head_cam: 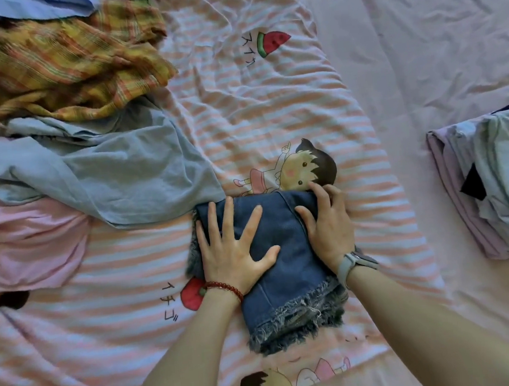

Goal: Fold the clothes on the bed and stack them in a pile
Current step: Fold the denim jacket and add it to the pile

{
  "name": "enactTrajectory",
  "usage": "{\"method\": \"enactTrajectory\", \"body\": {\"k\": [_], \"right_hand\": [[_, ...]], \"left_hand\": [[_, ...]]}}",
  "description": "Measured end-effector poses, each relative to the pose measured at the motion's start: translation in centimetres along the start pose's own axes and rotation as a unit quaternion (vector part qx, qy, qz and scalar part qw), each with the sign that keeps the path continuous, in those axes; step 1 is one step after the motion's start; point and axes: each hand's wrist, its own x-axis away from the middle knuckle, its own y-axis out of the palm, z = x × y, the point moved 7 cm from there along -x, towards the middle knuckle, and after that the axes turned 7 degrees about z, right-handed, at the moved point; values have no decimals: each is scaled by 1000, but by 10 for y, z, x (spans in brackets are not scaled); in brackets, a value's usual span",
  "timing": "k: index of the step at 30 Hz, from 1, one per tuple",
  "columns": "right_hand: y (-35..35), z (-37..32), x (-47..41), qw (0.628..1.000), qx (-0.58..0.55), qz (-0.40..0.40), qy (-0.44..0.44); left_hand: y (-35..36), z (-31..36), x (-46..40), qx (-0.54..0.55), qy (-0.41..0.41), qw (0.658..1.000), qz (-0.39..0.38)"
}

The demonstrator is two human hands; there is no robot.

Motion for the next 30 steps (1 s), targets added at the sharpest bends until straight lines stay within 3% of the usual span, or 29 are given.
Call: {"method": "enactTrajectory", "body": {"k": [7, 11, 14, 18, 24, 27, 30], "right_hand": [[-19, -3, 31, 995, -98, 34, 17], [-22, 9, 70, 979, -150, -30, 132], [-25, 10, 78, 953, -241, -82, 163], [-31, 10, 95, 930, -281, -177, 156], [-53, -19, 90, 932, -319, -126, 119], [-75, -39, 95, 932, -332, -110, 91], [-102, -51, 99, 937, -331, -95, 59]], "left_hand": [[-10, -2, 8, 7, -12, 1000, 6], [-24, 1, 35, 72, -88, 993, 39], [-23, -8, 63, 141, -169, 975, 37], [-19, -24, 77, 183, -199, 962, -20], [-29, -47, 61, 179, -221, 957, -60], [-39, -51, 58, 296, -223, 927, -59], [-54, -37, 67, 458, -249, 850, -75]]}}
